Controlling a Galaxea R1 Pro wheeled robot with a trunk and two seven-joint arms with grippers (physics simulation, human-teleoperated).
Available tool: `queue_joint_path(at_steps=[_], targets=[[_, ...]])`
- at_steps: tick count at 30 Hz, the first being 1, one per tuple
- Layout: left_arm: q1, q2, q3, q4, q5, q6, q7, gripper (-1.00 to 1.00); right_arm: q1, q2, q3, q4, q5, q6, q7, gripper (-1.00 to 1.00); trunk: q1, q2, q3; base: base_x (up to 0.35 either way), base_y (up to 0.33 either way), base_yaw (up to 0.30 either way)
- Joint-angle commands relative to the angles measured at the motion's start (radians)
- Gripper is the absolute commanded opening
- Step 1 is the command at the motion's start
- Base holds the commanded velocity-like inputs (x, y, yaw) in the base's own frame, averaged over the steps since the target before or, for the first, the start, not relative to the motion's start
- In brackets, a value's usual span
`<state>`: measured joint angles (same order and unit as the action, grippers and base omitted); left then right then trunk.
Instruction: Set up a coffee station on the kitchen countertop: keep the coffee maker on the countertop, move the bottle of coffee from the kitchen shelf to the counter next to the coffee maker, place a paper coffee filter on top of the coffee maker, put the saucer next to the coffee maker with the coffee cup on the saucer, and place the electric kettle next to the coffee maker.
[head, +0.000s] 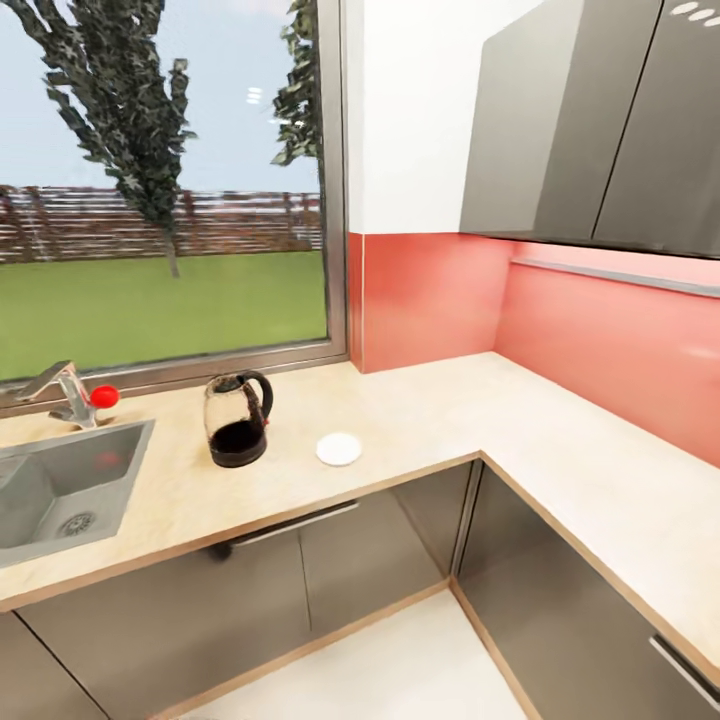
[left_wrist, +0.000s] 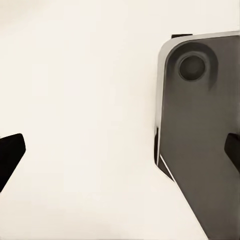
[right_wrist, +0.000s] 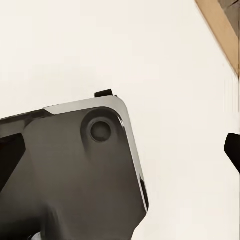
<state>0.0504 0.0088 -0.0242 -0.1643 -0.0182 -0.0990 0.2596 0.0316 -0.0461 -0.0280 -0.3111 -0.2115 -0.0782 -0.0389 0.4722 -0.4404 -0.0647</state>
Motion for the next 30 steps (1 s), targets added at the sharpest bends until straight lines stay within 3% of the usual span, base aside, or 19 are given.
queue_joint_path(at_steps=[1,14,30], targets=[[0.000,0.000,-0.002,-0.001,-0.002,-0.001,0.004,1.00,0.001,0.000,0.000,-0.002,-0.007,-0.002,-0.001,1.00,0.001,-0.002,-0.002,0.172,-0.286,0.278],[0.000,0.000,0.000,-0.001,-0.002,-0.001,0.004,1.00,0.001,0.000,0.000,-0.002,-0.006,-0.002,-0.001,1.00,0.001,-0.002,-0.002,0.220,-0.212,0.279],[0.000,-0.001,-0.002,-0.001,-0.002,-0.002,0.003,1.00,0.001,0.000,0.001,0.000,-0.006,-0.002,-0.001,1.00,0.001,-0.002,-0.002,0.051,-0.026,0.279]])
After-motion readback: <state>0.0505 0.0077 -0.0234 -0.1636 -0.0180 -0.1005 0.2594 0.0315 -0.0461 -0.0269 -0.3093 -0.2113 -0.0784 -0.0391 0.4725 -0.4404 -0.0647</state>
